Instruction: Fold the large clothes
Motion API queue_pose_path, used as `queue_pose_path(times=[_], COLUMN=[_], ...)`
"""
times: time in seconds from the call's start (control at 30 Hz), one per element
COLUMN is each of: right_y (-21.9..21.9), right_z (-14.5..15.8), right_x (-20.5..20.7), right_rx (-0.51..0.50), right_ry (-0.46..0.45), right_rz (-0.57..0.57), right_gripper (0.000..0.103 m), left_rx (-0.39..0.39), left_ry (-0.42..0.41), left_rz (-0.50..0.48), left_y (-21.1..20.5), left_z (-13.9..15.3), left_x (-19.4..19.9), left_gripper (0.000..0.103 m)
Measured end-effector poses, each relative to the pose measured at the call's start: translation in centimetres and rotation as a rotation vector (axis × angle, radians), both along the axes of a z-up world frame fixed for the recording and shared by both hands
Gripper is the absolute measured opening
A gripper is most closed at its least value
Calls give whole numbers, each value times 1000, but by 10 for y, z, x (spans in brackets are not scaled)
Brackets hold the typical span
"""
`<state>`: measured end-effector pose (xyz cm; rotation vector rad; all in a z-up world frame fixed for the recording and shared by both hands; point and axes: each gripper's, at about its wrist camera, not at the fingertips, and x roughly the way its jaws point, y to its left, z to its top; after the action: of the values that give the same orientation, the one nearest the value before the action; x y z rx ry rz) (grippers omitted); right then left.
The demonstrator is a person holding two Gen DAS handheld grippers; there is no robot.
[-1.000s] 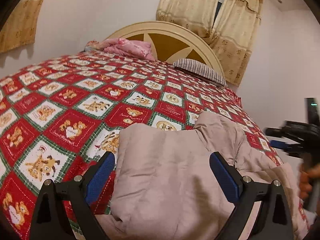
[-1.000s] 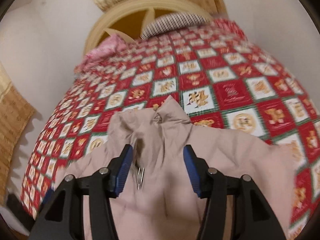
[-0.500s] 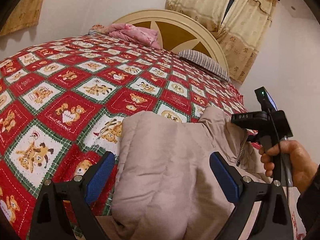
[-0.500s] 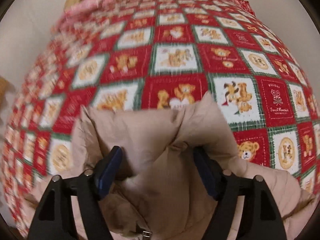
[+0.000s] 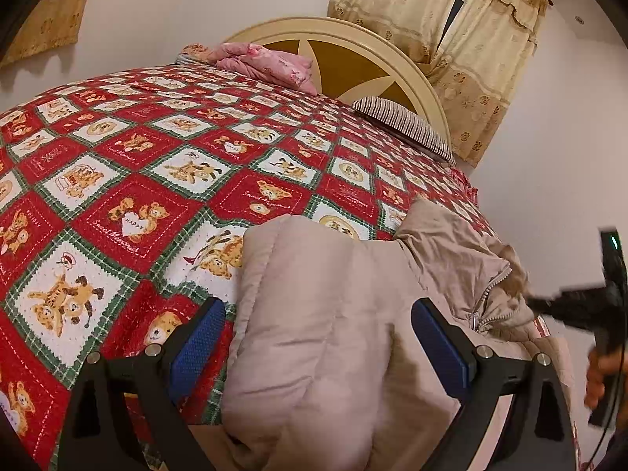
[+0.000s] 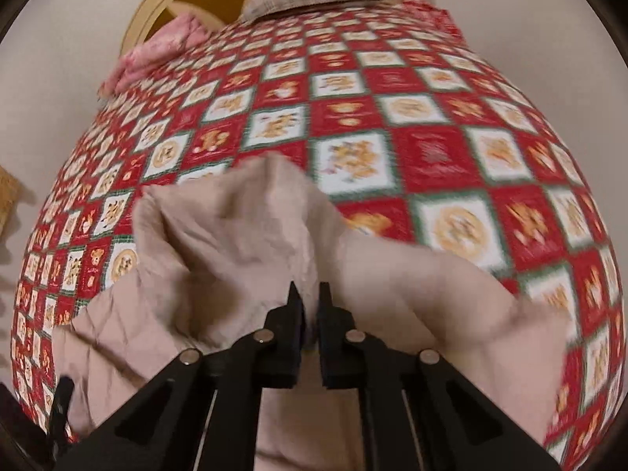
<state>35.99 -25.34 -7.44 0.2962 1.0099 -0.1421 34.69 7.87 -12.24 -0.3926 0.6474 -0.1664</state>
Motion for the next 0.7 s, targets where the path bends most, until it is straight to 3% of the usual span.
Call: queue_pose_path(times=[0.1,0.17,0.2,0.3,0.33,0.37,0.4,0.43,0.5,0.57,0.7], right_y=[-19,-30,-34,-42,-43,-45,-46,-46,-40,-29,-8], right_z=[-12,-37,-48,-57,-53,-47,-39,-29,-7,12,3], right_x=[-36,-47,-47,-60,-60,-59,-56,-53,-46,-32,12], right_rx=[-30,-17,8,64,91,136,174,203,203,155,118], right_ry=[-25,1,10,-101,-121,-142,-159,-186,-253,-294,-171], right_rz=[-76,-113,-121,-160,-167,-168,-167,-160,-141,-122,-63], right_gripper=[7,7,0,2,16,21,36,62,91,92,61], left_rx=[3,12,15,21,20,20,21,22,25,25,18], left_ry=[-6,-6,-7,-11,-9,-5,-1,2,4,1,4], left_rz=[-5,-12,-14,-14,-15,-15,-15,-17,-20,-23,-26], left_y=[-1,-3,-4,-5,-5,-5,-6,-6,-7,-7,-6], left_z=[0,0,0,0,0,0,-1,-1,-1,0,-1], left_x=[0,0,0,0,0,0,1,1,1,1,2], left_gripper=[97,97,97,97,97,97,97,97,97,97,97])
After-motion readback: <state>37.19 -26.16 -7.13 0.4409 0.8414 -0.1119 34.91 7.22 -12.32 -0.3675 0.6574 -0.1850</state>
